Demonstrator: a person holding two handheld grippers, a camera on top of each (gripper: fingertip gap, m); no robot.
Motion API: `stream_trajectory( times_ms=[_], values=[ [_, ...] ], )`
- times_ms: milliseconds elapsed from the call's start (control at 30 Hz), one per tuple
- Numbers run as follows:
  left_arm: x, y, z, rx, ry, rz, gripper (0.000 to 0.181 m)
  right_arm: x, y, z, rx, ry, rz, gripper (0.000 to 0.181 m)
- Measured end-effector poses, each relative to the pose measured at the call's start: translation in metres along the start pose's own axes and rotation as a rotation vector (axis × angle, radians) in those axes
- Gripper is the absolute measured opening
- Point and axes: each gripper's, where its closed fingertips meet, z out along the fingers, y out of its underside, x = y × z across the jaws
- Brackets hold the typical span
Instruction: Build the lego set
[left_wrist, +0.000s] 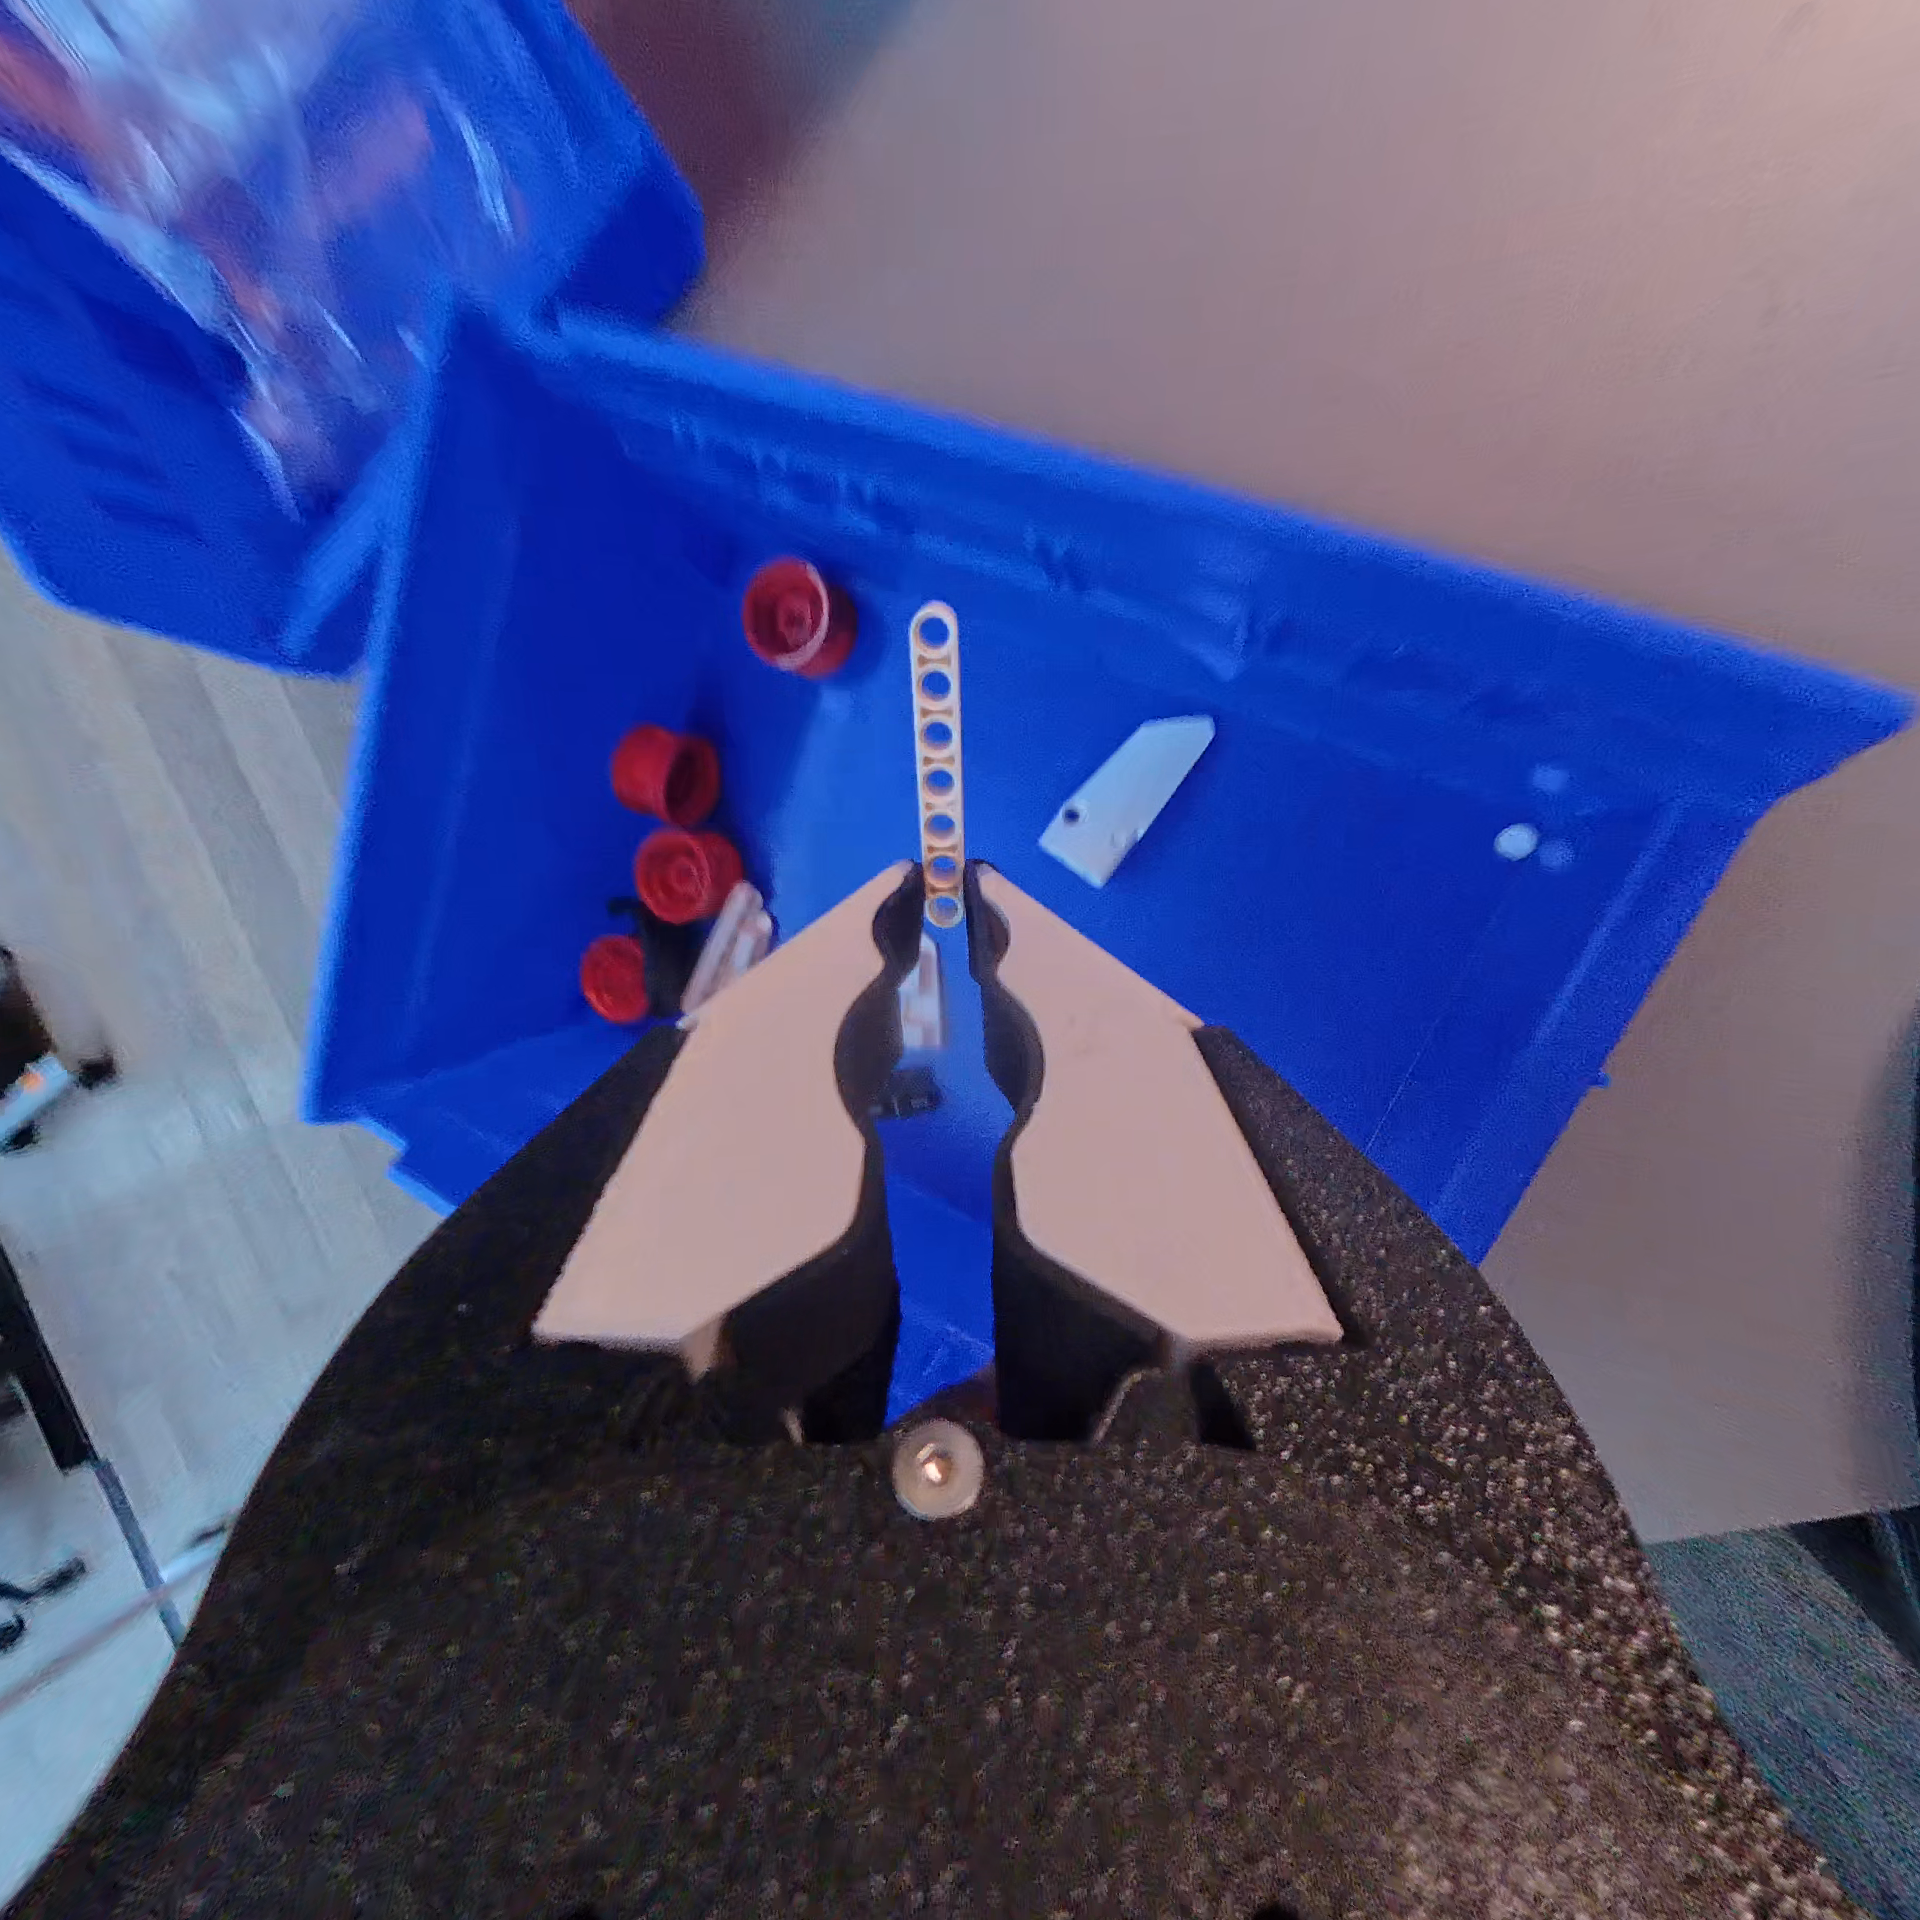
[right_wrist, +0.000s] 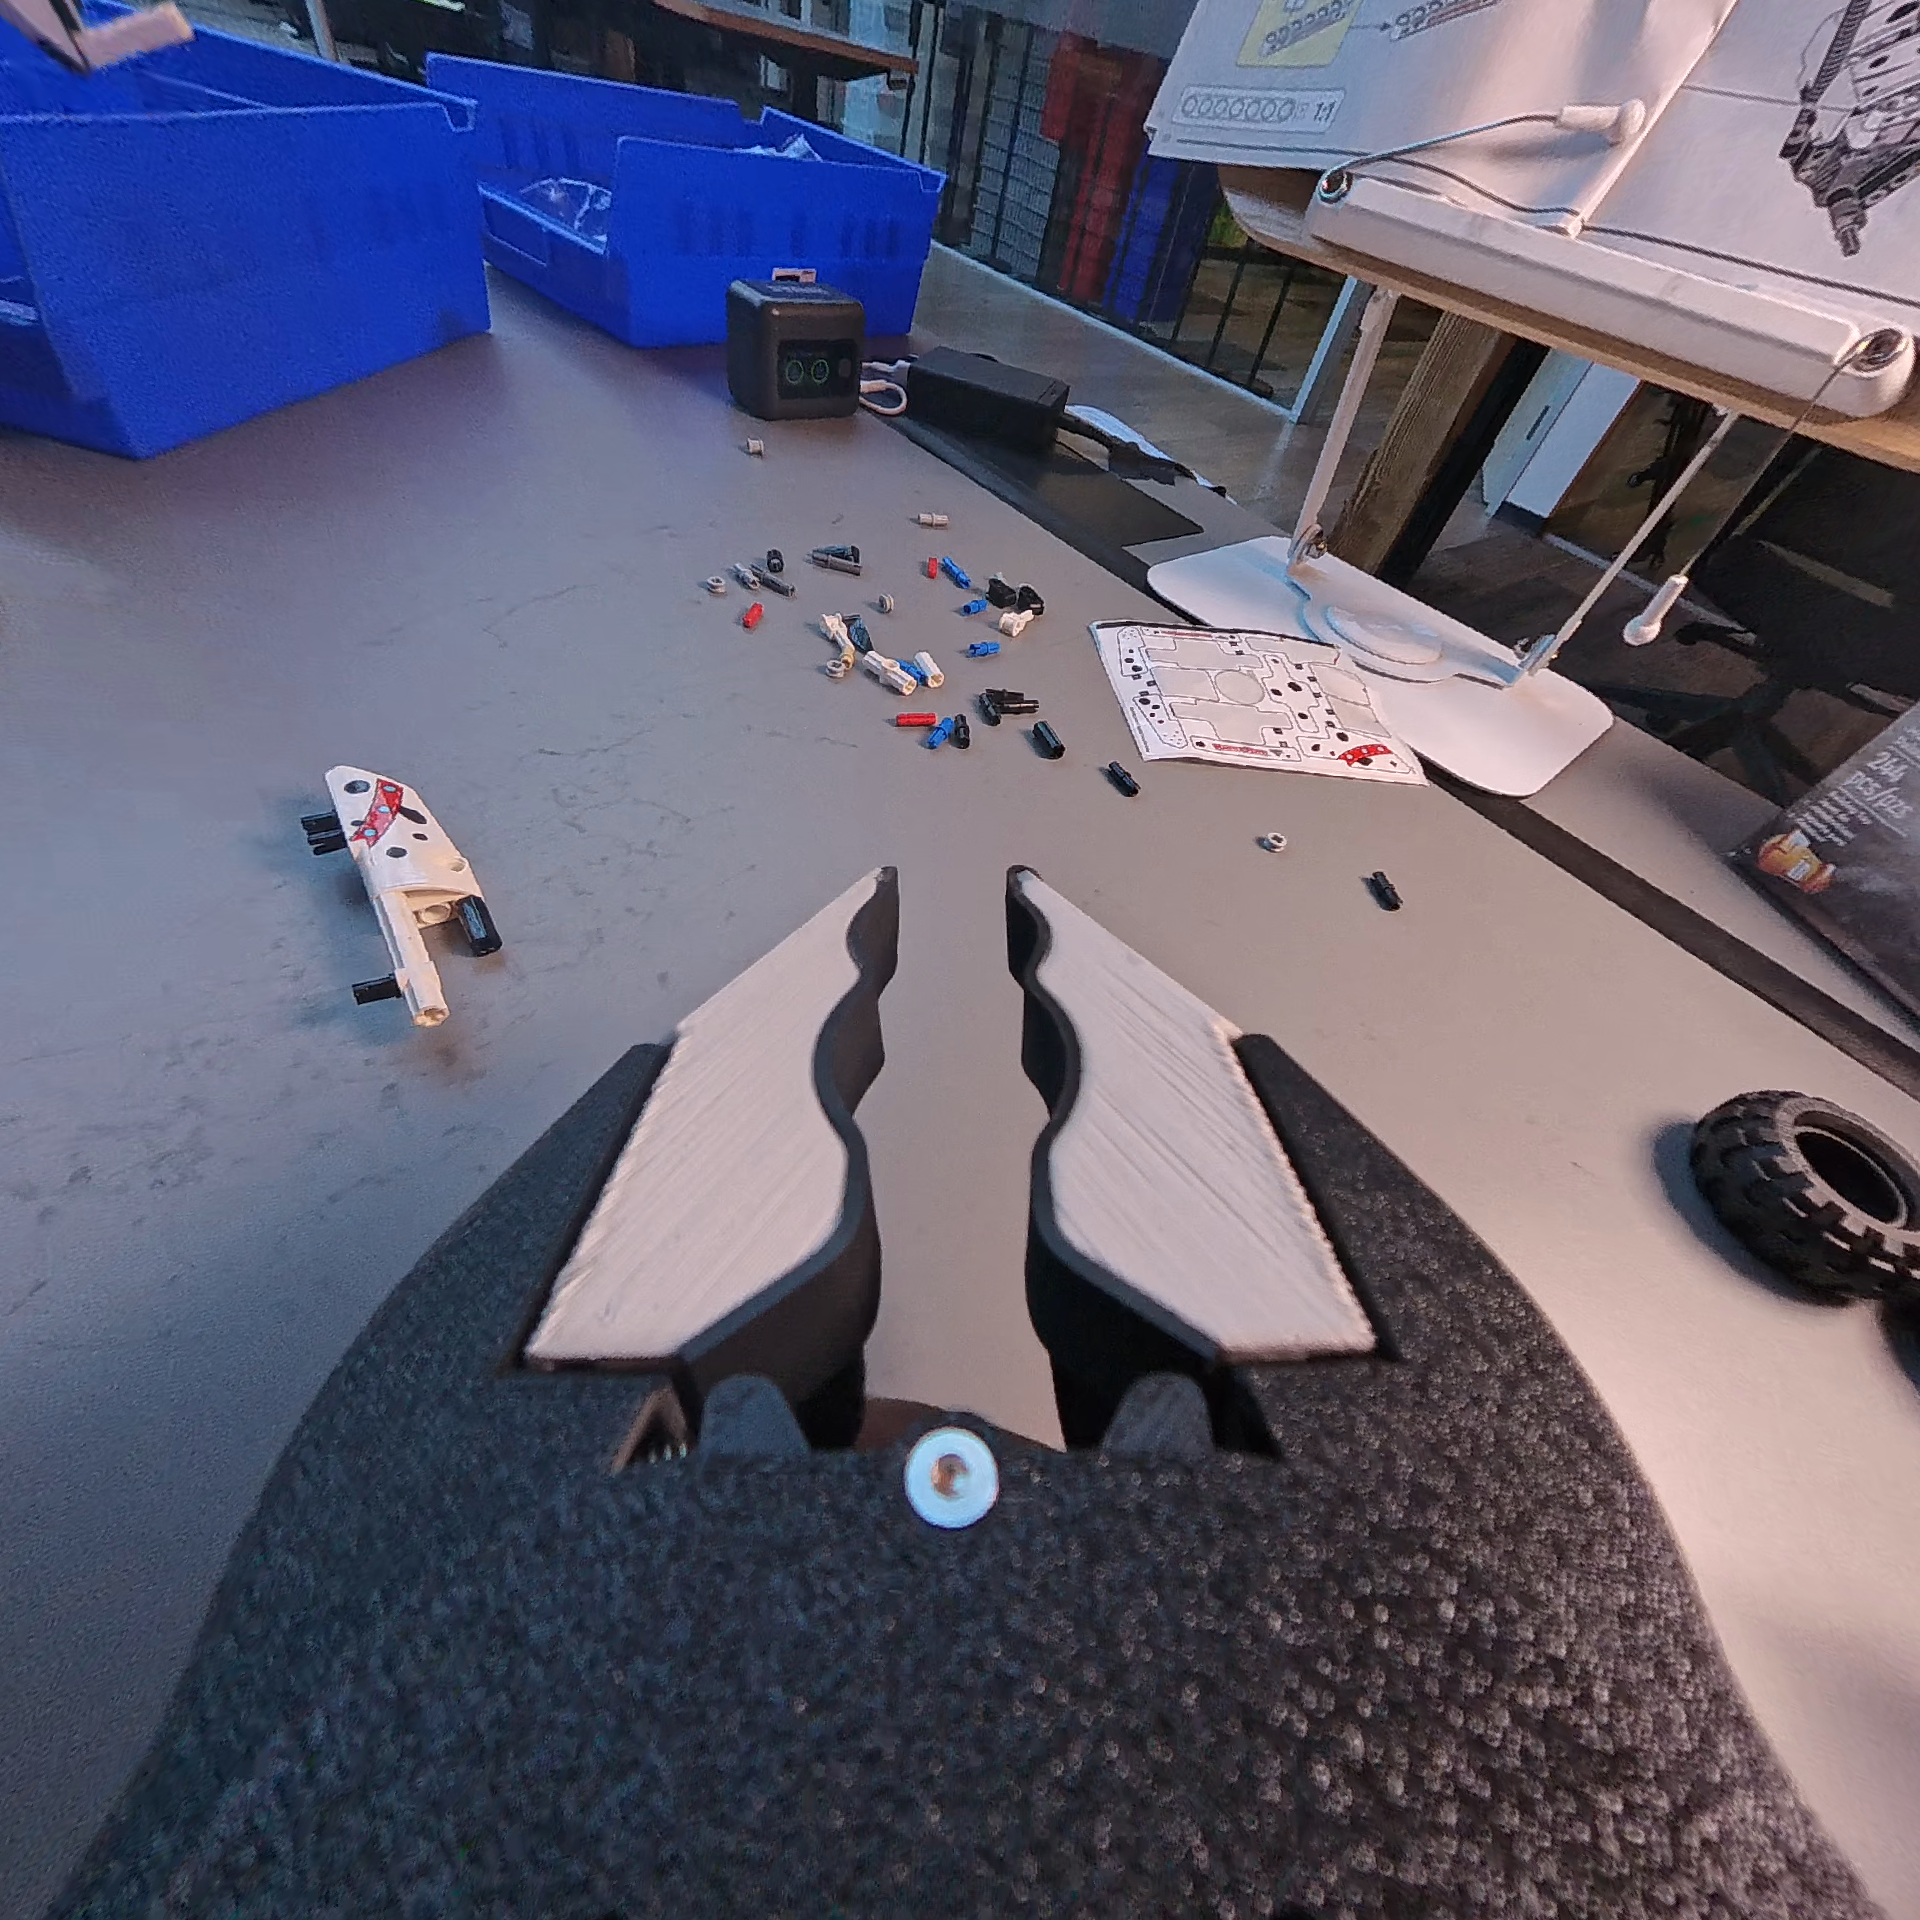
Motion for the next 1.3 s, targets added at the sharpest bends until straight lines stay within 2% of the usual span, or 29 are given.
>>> stream_trajectory(
  times_ms=[100, 167, 233, 300, 400, 567, 667, 800, 967, 1133, 1300],
  values=[
    [0.028, -0.057, -0.041, 0.191, -0.011, 0.122, 0.007, -0.002, -0.003, 0.0, 0.01, -0.006, 0.001, 0.02],
    [0.067, -0.092, -0.057, 0.294, 0.043, 0.212, 0.007, -0.003, -0.004, -0.001, 0.016, -0.007, -0.005, 0.02],
    [0.115, -0.119, -0.059, 0.352, 0.125, 0.305, 0.007, -0.004, -0.005, -0.002, 0.02, -0.009, -0.012, 0.02],
    [0.167, -0.138, -0.05, 0.388, 0.223, 0.382, 0.007, -0.005, -0.005, -0.001, 0.021, -0.007, -0.017, 0.019],
    [0.238, -0.155, -0.014, 0.374, 0.358, 0.486, 0.007, -0.003, -0.004, -0.001, 0.02, 0.004, -0.016, 0.018],
    [0.32, -0.167, 0.048, 0.281, 0.524, 0.612, 0.007, 0.002, -0.001, -0.001, 0.013, 0.022, -0.033, 0.018],
    [0.338, -0.168, 0.065, 0.222, 0.537, 0.69, 0.007, 0.001, 0.0, -0.001, 0.01, 0.014, -0.04, 0.018],
    [0.348, -0.164, 0.074, 0.164, 0.6, 0.707, 0.007, -0.003, 0.004, 0.001, -0.011, -0.007, -0.059, 0.018],
    [0.349, -0.164, 0.075, 0.189, 0.647, 0.681, 0.008, -0.008, 0.006, 0.003, -0.026, -0.033, -0.08, 0.018],
    [0.343, -0.169, 0.079, 0.231, 0.663, 0.593, 0.025, -0.008, 0.006, 0.003, -0.028, -0.045, -0.074, 0.018],
    [0.343, -0.164, 0.071, 0.271, 0.728, 0.53, 0.026, -0.008, 0.006, 0.003, -0.026, -0.041, -0.079, 0.018]
  ],
)
